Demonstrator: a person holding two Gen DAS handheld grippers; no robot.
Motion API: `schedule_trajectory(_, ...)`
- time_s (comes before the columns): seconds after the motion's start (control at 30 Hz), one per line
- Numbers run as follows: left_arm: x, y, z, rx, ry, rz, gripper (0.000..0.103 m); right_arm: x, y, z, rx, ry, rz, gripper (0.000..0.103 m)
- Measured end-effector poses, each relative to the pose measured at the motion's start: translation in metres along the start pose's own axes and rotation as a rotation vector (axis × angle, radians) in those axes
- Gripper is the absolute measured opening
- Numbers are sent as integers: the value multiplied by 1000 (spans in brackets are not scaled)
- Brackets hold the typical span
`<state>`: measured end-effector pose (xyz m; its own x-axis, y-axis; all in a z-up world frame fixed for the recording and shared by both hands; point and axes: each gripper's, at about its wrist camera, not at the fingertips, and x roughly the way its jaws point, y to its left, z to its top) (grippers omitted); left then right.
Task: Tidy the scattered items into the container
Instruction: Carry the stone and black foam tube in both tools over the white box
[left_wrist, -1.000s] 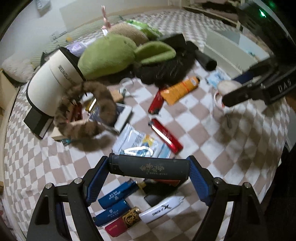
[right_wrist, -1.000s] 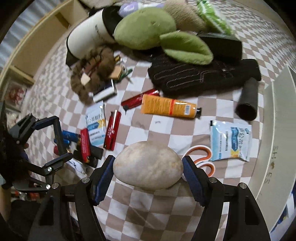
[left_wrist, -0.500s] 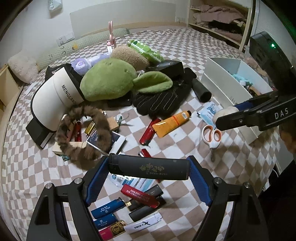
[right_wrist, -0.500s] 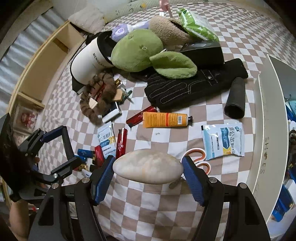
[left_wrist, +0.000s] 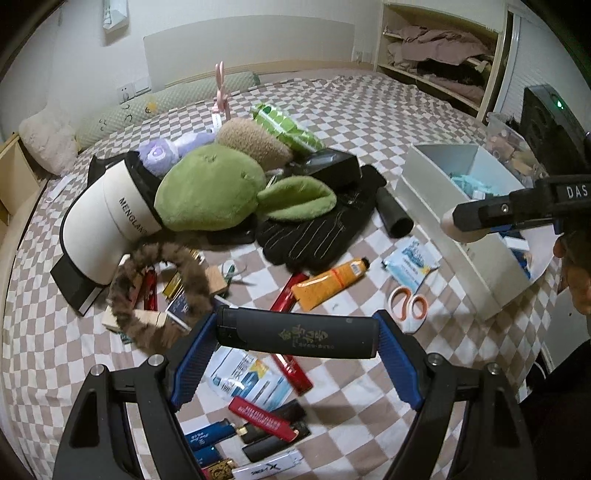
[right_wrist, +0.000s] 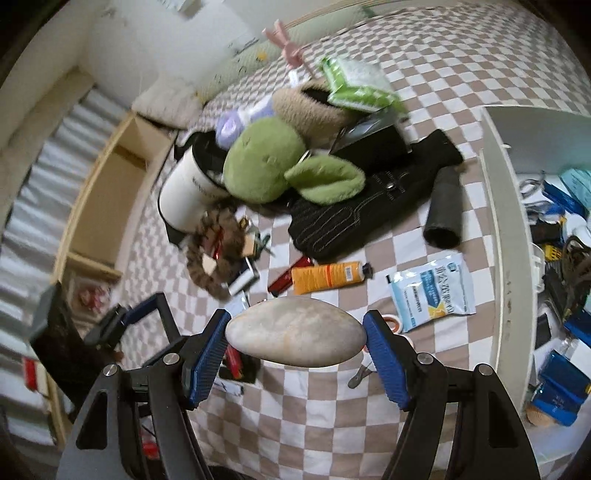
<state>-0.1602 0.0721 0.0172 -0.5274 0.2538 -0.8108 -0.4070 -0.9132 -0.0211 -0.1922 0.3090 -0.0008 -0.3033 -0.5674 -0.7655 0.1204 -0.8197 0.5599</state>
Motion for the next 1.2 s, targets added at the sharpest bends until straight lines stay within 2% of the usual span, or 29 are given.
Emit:
schedule_trajectory(0.33, -3, -32, 31, 15, -54, -44, 84, -53, -43, 9, 146, -138, 77, 74)
schedule_trajectory(0.53, -9, -55, 51, 19, -99, -80, 84, -73, -65, 7, 201, -188, 79, 74)
schedule_trajectory(0.73, -12, -74, 69, 17, -136, -111, 84, -91, -79, 4, 210, -226, 47, 74)
schedule_trajectory(1.07, -5, -117, 88, 63, -153, -167, 84, -127, -115, -8, 245, -300, -44, 74)
schedule_trajectory(1.2, -3, -136, 96, 83, -159, -195, 84, -139, -133, -13, 262, -325, -114, 74)
